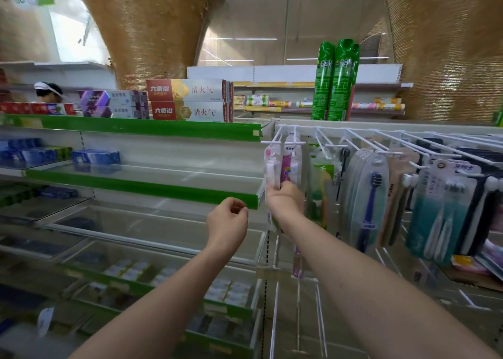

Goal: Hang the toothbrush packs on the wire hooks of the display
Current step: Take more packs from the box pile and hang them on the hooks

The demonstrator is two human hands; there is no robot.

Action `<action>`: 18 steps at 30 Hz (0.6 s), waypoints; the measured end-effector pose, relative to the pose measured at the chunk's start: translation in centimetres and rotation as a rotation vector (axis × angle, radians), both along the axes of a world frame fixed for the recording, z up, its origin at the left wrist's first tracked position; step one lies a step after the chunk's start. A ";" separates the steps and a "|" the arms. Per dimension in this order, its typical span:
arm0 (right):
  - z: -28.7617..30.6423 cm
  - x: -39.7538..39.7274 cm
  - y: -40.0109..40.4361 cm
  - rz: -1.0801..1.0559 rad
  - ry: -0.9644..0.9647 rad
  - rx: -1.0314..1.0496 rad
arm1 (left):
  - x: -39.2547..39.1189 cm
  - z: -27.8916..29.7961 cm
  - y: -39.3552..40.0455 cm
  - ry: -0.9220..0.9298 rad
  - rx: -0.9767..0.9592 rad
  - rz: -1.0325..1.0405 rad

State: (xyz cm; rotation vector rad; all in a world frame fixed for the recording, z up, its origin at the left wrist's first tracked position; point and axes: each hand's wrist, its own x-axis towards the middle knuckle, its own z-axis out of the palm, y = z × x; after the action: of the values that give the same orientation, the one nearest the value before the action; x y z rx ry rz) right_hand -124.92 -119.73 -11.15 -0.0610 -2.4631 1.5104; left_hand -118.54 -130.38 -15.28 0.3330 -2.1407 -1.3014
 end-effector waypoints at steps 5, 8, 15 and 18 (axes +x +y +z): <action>-0.9 1.2 2.4 0.030 0.109 0.176 | -0.3 -0.2 1.4 0.087 -0.138 -0.013; -0.6 1.6 4.6 0.015 0.198 0.303 | -0.8 0.1 3.2 0.122 -0.223 -0.048; -0.2 2.6 11.2 0.050 0.225 0.373 | -1.8 0.8 9.8 0.162 -0.390 -0.172; -0.7 3.4 15.2 0.045 0.218 0.424 | -2.0 0.7 13.3 0.186 -0.474 -0.230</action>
State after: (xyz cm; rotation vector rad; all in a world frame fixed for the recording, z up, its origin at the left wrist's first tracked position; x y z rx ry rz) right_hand -121.57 -104.57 -11.85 0.2251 -2.5554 0.9222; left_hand -120.58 -117.04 -14.53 -0.2264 -2.2853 -0.8567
